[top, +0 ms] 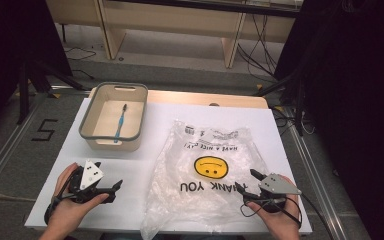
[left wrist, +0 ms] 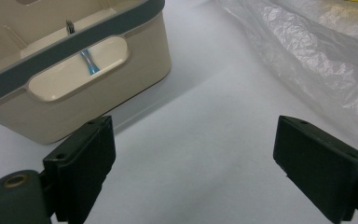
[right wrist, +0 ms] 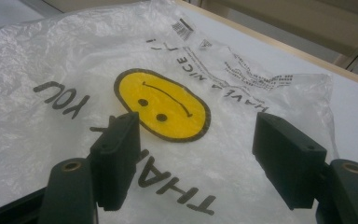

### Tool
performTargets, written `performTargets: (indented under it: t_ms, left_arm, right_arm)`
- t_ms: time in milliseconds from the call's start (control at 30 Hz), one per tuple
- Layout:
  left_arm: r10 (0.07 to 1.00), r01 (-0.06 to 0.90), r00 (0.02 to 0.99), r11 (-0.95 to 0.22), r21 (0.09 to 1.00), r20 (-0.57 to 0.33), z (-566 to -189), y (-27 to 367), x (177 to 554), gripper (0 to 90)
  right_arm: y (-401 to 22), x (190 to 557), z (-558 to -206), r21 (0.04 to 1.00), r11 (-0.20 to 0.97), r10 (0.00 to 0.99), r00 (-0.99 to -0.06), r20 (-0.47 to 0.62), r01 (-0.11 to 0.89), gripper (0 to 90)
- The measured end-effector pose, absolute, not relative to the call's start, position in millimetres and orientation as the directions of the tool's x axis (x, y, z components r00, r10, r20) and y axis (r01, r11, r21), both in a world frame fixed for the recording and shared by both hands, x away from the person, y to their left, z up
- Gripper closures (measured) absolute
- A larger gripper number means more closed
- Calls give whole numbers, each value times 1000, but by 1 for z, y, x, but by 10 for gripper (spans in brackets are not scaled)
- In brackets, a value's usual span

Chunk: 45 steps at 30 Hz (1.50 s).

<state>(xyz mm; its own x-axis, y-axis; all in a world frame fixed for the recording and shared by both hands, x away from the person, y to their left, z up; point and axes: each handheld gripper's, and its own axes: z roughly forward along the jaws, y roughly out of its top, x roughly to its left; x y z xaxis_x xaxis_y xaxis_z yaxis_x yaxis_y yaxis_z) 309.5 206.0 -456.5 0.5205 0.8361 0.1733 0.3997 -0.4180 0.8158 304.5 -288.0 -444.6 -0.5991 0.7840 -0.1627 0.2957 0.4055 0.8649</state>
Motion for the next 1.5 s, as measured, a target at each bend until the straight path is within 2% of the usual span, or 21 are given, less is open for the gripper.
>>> performTargets:
  t_ms: [733, 900, 1167, 1300, 1500]
  left_arm:
    - [840, 395, 521, -398, 828, 156, -450, 202, 308, 153]
    - [824, 408, 559, -369, 835, 91, -446, 196, 306, 173]
    - [788, 381, 602, -425, 821, 128, -441, 177, 301, 203]
    - [759, 403, 648, -405, 820, 57, -440, 169, 300, 252]
    - [726, 368, 677, -474, 800, 119, -441, 153, 300, 257]
  right_arm:
    - [-291, 306, -433, 850, 413, 808, -563, -175, 328, 375]
    - [-297, 312, -427, 833, 409, 829, -534, -168, 372, 404]
    - [-307, 318, -423, 803, 405, 852, -498, -159, 437, 443]
    - [-314, 320, -420, 792, 392, 865, -481, -144, 468, 454]
    - [-321, 320, -419, 791, 382, 874, -466, -139, 478, 455]
